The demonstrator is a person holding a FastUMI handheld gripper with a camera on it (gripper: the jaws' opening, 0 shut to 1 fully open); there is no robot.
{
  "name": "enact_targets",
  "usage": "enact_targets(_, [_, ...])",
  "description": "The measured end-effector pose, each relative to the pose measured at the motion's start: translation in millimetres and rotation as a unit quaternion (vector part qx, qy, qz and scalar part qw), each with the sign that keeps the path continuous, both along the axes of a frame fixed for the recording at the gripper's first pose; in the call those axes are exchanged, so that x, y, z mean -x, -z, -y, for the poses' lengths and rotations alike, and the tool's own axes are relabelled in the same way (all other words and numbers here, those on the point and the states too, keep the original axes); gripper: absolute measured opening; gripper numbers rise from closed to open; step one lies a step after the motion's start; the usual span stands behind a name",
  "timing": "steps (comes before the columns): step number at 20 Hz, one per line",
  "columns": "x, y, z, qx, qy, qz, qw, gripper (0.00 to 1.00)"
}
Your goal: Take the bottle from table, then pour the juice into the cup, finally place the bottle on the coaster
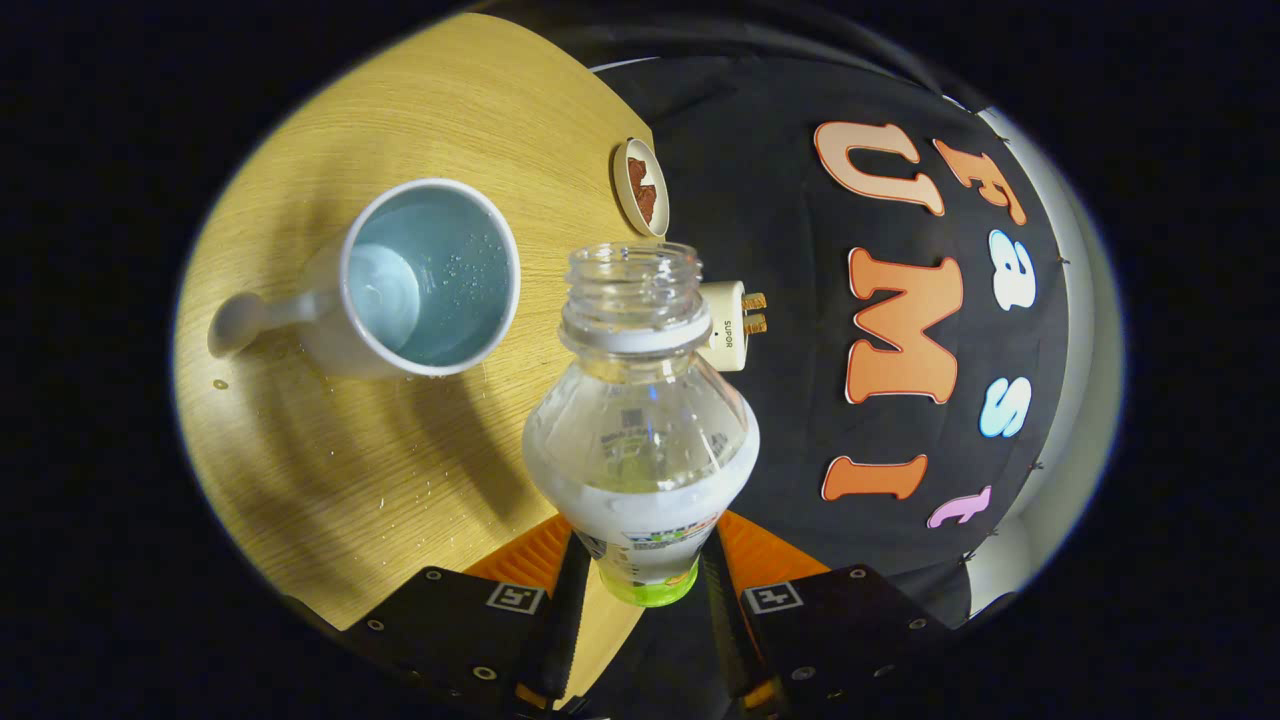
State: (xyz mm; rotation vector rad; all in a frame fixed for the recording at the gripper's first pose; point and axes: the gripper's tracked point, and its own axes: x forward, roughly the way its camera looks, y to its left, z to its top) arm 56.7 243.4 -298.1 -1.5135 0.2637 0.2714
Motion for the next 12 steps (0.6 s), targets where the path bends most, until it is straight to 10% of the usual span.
enact_targets(12, [-9, -15, 2, 0.083, -0.031, 0.028, 0.996, 0.58])
